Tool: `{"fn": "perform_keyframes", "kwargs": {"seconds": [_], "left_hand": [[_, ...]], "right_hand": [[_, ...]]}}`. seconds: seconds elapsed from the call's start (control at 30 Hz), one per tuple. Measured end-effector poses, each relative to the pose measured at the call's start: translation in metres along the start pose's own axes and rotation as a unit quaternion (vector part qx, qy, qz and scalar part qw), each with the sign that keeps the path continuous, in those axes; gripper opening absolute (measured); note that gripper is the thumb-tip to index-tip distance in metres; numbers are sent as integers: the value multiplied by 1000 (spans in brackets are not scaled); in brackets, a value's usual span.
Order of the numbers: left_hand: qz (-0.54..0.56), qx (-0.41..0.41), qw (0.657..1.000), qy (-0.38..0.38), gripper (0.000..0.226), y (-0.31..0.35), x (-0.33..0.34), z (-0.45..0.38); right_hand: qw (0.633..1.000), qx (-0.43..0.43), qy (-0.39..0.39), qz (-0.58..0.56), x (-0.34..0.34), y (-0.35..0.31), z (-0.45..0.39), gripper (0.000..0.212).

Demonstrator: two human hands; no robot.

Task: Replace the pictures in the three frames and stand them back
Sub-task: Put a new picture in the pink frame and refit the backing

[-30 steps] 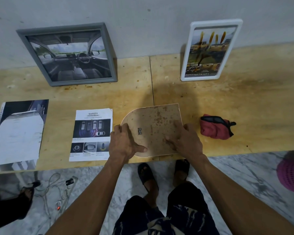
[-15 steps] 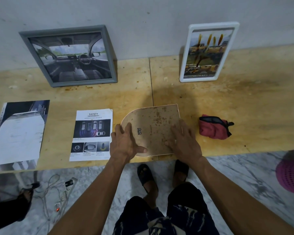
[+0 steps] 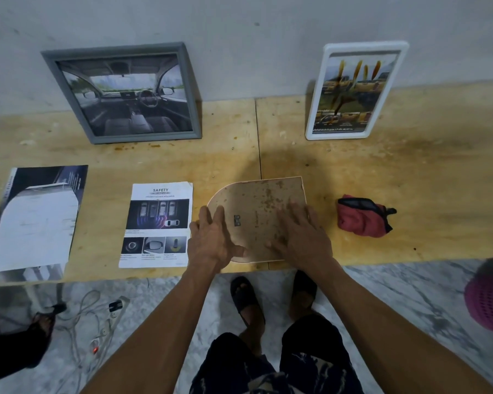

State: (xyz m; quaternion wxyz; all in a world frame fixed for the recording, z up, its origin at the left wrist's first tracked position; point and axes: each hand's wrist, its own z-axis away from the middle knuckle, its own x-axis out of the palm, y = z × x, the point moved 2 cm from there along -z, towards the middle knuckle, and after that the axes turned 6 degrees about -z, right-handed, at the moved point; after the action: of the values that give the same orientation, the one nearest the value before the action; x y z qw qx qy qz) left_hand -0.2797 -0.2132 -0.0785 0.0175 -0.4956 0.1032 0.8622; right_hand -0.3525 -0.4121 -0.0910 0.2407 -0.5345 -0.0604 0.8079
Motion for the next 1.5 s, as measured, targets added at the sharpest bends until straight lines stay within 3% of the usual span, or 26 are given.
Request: {"fn": "perform_keyframes", "kwargs": {"seconds": [0.17,0.27,0.33,0.4,0.5,0.67,0.73,0.8,0.87,0.93,1.1,1.13,1.2,1.33,1.4,1.5], "left_hand": [[47,-22,998,33,107,-2,4,6],[106,-78,990,46,110,-6,7,11],[159,-128,978,34,110,-10,10,10],[248,-187,950,31,104,-10,11,6],[341,-248,906,44,70,-9,4,1],[424,-266,862,74,26,-9,-22,-7],[442,-266,854,71,17,-7,-37,-11],[474,-266,838,57,12,-4,-55,-14],[504,-264,821,47,13,-1,-75,-16],[532,-246,809,47,15,4,-94,-13],[638,-164,748,77,40,13,-121,-12],[638,-154,750,81,41,13,-121,-13],[602,-130,784,78,37,14,-114,-15],[546,-99,832,16,39,11,-82,-12],[550,-104,829,1,30,8,-70,-9],[595,-139,792,-7,16,0,-58,0]], "right_hand": [[997,-11,73,-31,6,5,10,52],[996,-25,68,-48,10,11,11,50],[987,8,92,-129,-3,10,9,46],[977,50,82,-193,-11,10,7,61],[983,29,19,-179,-12,10,11,80],[991,-32,-42,-123,-14,16,20,113],[994,-94,-8,-61,-17,11,22,102],[980,-184,74,-26,-23,1,23,71],[951,-258,164,-41,-32,-10,28,47],[932,-283,217,-69,-43,-18,31,38],[916,-232,281,-169,-83,-30,24,34],[910,-207,292,-212,-94,-32,23,34],[884,-133,300,-333,-115,-34,24,37],[800,-31,224,-555,-122,-29,30,46],[773,29,186,-607,-110,-24,30,46],[750,95,158,-635,-88,-17,27,46]]}}
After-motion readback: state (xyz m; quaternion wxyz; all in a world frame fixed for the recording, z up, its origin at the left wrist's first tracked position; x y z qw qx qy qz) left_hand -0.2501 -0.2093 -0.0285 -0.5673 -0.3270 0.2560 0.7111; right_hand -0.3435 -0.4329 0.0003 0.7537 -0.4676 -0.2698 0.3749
